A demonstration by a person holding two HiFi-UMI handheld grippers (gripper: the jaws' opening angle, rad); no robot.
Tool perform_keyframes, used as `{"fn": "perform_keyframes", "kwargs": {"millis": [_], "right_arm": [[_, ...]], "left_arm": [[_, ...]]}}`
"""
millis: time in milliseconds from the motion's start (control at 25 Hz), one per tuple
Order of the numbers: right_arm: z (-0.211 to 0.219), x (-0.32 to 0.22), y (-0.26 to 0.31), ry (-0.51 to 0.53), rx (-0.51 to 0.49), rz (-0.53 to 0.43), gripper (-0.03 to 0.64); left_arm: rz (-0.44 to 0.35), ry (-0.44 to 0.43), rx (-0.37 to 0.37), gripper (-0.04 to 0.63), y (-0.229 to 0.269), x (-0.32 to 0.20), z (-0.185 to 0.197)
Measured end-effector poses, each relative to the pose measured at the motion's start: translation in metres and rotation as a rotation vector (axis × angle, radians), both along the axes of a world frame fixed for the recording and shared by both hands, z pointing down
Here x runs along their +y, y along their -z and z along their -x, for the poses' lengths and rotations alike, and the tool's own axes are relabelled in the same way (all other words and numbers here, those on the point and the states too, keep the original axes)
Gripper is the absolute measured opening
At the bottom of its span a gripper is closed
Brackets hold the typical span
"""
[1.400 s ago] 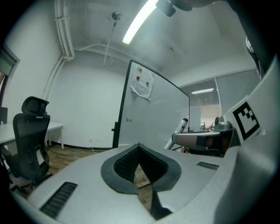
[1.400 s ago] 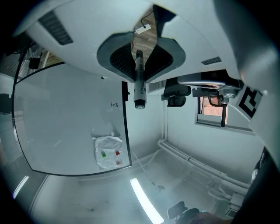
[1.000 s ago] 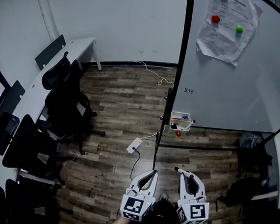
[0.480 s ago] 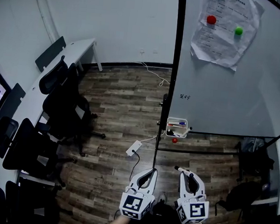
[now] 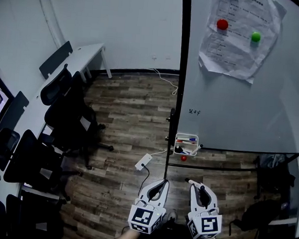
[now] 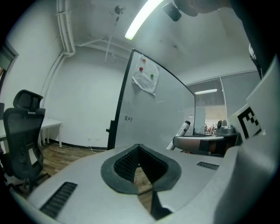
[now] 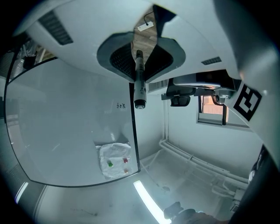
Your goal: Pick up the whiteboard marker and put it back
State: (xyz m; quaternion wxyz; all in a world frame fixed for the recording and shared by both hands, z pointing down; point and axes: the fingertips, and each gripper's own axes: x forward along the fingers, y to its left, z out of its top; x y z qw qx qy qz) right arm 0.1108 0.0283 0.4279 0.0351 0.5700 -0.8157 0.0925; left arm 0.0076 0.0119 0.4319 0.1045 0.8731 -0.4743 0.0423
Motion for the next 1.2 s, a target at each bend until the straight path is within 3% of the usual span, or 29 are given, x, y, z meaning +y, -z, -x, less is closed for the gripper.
{"fn": "perform_keyframes", "kwargs": {"millis": [840,1200], "right_arm": [[-0.032,-0.043,-0.004,0.104,-0.036,0.007,0.075],[-0.031,-0.058,-0.009,0.094,-0.037,0.019,0.075]], "left_arm": [[0.028,0.084,-0.023,0.006,0.001,-0.031,-0.030],[0.022,0.059,-0.025,0.007,-0.001,-0.047,-0.039]]}}
